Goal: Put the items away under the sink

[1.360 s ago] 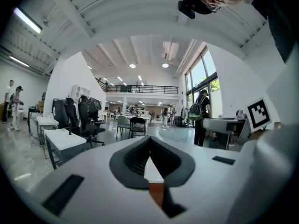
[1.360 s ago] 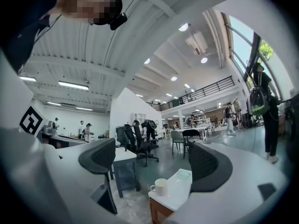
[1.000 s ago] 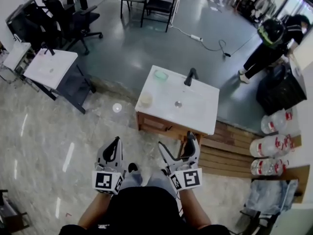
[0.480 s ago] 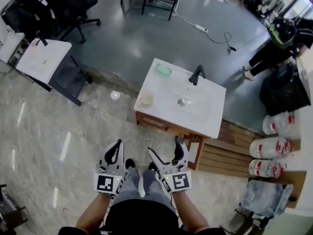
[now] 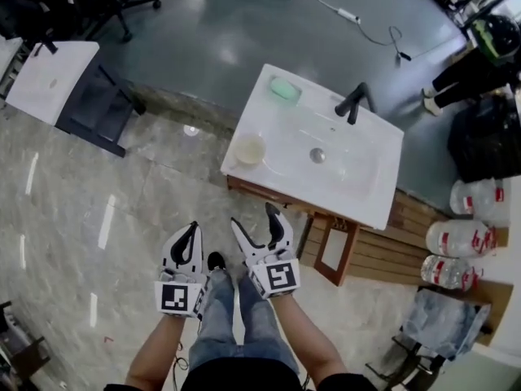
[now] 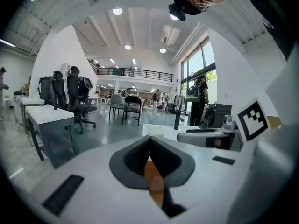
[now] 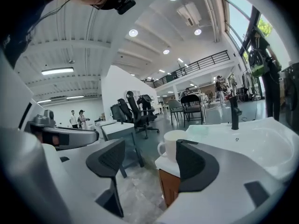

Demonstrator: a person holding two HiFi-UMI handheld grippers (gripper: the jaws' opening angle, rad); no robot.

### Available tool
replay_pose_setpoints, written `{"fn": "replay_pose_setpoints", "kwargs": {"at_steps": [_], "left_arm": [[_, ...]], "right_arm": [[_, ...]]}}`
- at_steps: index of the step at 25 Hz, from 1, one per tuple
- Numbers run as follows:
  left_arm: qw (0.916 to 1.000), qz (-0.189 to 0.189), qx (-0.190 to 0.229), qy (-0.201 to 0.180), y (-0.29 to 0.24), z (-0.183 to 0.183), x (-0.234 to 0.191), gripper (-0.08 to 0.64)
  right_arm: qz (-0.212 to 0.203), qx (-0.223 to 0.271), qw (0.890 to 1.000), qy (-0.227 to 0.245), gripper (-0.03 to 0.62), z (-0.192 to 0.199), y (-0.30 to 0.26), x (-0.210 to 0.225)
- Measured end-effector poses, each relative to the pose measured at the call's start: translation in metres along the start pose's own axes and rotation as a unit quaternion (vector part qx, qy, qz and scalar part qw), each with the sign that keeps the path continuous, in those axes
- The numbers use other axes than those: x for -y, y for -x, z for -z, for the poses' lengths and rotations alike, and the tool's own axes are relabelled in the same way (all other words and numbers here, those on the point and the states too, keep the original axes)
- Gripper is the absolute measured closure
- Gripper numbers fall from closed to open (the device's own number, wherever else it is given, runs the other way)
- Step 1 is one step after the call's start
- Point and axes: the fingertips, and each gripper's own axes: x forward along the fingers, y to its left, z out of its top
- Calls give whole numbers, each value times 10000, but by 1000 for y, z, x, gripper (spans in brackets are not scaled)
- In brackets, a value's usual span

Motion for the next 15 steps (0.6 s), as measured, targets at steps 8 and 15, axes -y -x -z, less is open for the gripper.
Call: {"fn": "replay_pose_setpoints", "kwargs": {"at_steps": [8,15], "left_arm": [[9992,-233,-294,113,-18,51,-27,552],[9987,-260,-386,189,-17,67,-34,552]], "right_arm": [[-2,-149,9997,172,263,40,-99,3],[83,-236,9993,277,330,49,-144,9]]}}
